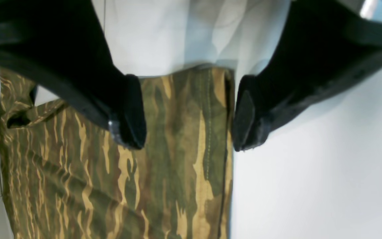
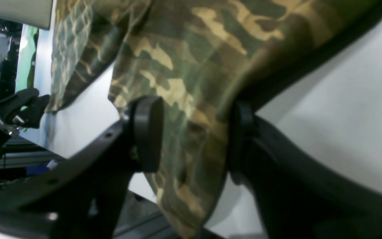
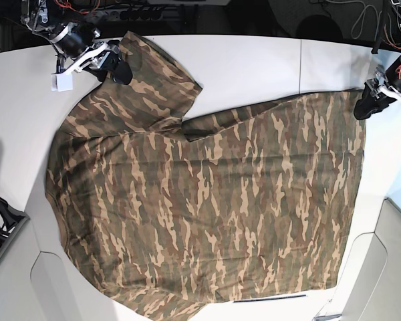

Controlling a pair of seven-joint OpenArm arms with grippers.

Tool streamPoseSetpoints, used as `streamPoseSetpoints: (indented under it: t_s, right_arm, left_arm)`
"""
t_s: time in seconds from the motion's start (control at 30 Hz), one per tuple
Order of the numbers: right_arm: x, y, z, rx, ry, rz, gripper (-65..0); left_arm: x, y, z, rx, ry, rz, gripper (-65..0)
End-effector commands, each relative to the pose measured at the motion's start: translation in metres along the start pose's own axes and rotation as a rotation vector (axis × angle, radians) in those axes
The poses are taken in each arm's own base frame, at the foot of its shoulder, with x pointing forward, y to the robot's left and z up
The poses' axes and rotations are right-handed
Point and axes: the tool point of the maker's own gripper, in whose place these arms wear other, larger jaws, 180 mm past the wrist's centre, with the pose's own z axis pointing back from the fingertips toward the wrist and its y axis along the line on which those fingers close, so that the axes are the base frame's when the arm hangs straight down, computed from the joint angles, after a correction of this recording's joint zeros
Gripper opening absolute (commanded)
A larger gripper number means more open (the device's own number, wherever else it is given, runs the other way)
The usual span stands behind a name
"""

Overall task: Fold the T-shirt properly
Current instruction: 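Move both grippers down to the shirt's shoulder corners and grasp them, then lift the shirt by both grippers and drag it across the table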

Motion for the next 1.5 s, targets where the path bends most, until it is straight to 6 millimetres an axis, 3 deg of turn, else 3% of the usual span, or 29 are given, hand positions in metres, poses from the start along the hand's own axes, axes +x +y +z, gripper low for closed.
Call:
streamPoseSetpoints:
  t_s: [0.0,0.1,0.27,0.43,0.73,1.2,1.33,1.47]
  right_arm:
    - [-0.009,-0.003,0.001,-0.02,0.042,0.004,-36.6]
    - [-0.009,-0.003,0.001,-0.02,0.042,0.004,-47.5]
    - [-0.01,0.004,0.001,0.019,0.044,0.04,-65.0]
    - [-0.008,0.006,0.002,0.03,0.04,0.051,-65.0]
    - [-0.013,0.015,0.013,0.059,0.124,0.09,-65.0]
    - [0.066,0.007,0.08,0.059,-0.107,0.066,-65.0]
    - [0.086,0.012,0.09,0.057,-0.174,0.105,-65.0]
    - [0.112,0.018,0.085,0.058,-0.225,0.164,-65.0]
  left_arm:
    - [-0.022,0.009,0.004,0.042,0.115,-0.014,-31.1]
    - [-0.024,0.007,0.005,0.028,0.127,-0.002,-48.2]
    - [-0.023,0.004,0.005,0.015,0.12,0.009,-65.0]
    - [-0.019,0.004,0.005,0.013,0.116,0.006,-65.0]
    - [0.01,-0.008,0.016,-0.002,0.121,-0.102,-65.0]
    - [0.053,-0.037,0.026,-0.032,0.058,-0.264,-65.0]
    - [0.078,-0.049,0.03,-0.036,-0.037,-0.316,-65.0]
    - [0.092,-0.047,0.03,-0.007,-0.106,-0.355,-65.0]
